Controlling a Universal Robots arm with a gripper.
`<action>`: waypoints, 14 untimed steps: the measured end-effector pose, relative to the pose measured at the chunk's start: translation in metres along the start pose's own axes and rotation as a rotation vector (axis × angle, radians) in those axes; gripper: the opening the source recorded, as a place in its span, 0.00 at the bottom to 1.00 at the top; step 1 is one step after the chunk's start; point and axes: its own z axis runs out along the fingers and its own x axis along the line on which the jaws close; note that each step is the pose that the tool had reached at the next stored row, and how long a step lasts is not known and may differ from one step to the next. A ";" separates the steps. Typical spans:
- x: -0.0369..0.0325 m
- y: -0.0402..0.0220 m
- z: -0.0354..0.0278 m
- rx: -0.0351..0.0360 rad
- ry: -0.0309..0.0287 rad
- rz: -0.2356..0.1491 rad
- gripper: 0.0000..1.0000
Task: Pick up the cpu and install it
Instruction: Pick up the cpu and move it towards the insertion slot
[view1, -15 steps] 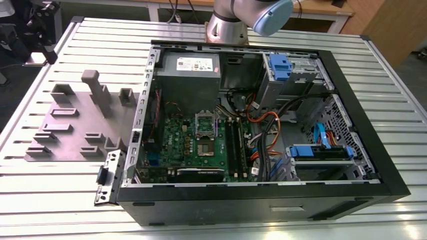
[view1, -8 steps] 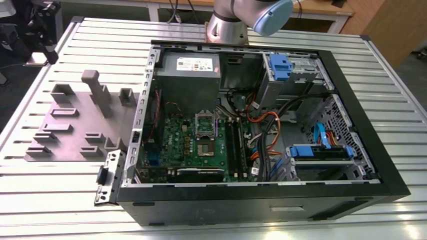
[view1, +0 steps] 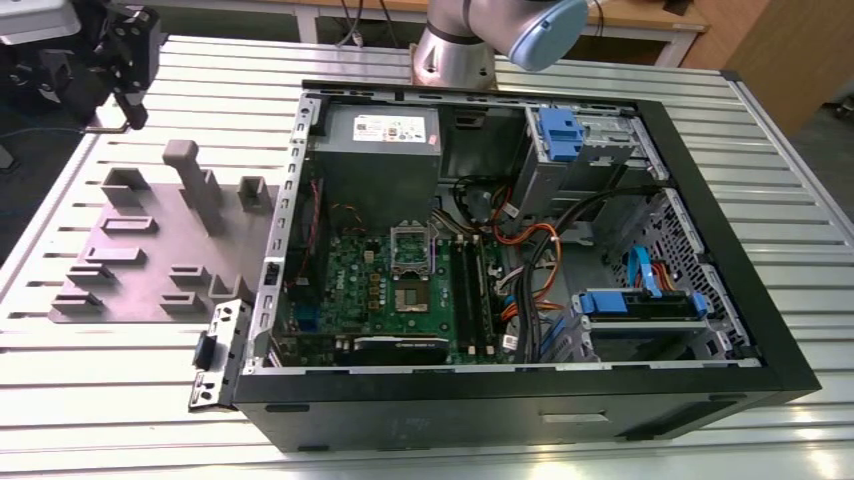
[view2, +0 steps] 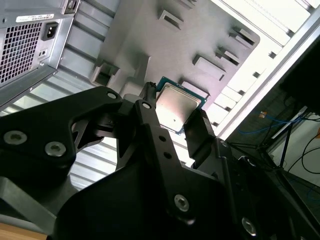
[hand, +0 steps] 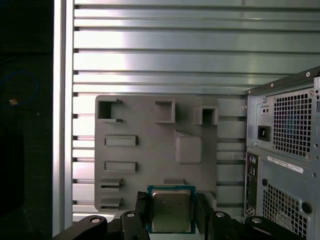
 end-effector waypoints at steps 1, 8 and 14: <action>-0.0002 0.0000 0.0000 0.0000 -0.0001 0.000 0.47; -0.0016 0.0000 0.0001 -0.0001 -0.0001 0.000 0.47; -0.0029 0.0000 0.0000 0.0000 -0.0001 0.000 0.47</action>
